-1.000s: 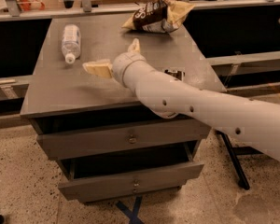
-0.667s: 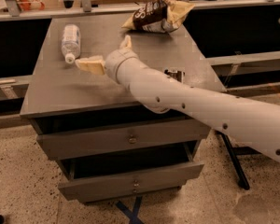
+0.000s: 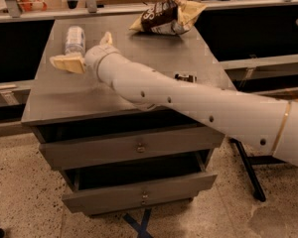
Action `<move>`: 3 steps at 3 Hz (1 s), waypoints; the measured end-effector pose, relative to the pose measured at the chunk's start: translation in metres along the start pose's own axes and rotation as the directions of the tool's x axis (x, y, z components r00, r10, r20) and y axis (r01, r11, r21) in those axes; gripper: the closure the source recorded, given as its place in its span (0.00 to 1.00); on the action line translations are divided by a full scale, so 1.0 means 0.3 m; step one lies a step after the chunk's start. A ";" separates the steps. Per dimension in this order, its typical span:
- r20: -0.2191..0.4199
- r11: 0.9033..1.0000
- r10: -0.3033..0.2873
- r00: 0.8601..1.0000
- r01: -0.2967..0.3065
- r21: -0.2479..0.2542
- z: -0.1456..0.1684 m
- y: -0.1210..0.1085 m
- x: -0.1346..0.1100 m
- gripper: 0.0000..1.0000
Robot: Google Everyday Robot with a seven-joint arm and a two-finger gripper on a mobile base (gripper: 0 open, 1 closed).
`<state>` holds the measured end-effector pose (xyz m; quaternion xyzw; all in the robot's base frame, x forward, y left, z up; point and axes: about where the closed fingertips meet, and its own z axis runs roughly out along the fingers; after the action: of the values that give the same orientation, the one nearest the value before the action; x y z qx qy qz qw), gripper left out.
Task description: Move blue plastic bottle near brown chip bag
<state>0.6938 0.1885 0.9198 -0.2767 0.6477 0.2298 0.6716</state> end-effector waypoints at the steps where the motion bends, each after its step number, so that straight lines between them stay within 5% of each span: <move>1: -0.021 0.993 -0.085 0.996 0.087 0.084 0.046 0.013 -0.061 0.00; 2: -0.099 0.956 -0.167 0.981 0.186 0.226 0.156 -0.033 -0.037 0.00; 3: -0.150 0.965 -0.021 0.989 0.059 0.255 0.244 0.031 0.062 0.00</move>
Offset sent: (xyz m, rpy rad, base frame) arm 0.0566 0.0900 -0.0462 -0.0616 0.3028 -0.3903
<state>0.7431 0.2435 0.9011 -0.2157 0.7137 0.1088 0.6574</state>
